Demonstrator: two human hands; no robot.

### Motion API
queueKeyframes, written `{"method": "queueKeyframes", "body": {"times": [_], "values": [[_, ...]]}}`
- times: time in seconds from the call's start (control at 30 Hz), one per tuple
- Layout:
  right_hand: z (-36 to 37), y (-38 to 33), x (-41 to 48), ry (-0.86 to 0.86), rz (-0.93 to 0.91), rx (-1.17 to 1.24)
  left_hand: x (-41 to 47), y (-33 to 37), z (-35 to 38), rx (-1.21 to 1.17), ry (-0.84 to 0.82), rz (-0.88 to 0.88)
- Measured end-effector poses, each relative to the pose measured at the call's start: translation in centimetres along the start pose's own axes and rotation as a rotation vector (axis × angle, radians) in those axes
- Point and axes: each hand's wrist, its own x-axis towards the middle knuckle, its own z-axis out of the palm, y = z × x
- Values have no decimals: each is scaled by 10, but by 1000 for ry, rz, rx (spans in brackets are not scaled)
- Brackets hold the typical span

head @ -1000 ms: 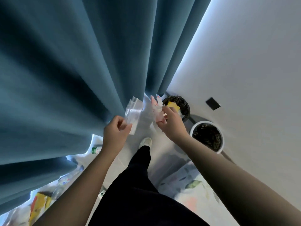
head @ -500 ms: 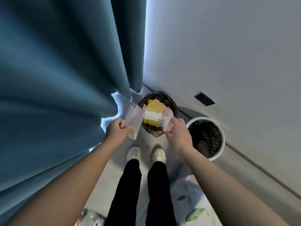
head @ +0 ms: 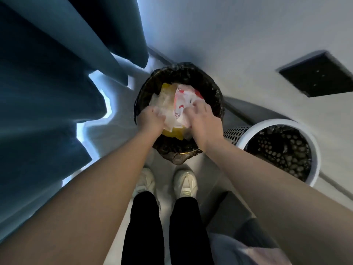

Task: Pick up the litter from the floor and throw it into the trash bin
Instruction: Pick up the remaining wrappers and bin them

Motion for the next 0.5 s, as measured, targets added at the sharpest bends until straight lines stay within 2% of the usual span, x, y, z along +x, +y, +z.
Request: {"method": "queueKeyframes", "body": {"times": [0.1,0.2,0.27,0.4,0.5], "values": [[36,-2,18,-139,-15,-77,15,-14,14,259,-3,103],[51,-3,23,-246,-14,-69,8,-25,11,785,-21,450],[51,-2,25,-271,4,-37,6,-25,5,1079,-99,600],[57,4,36,-353,-45,-94,28,-26,10,1501,-176,613],[74,8,48,-427,-42,-145,50,-31,28,1662,-208,561]]}}
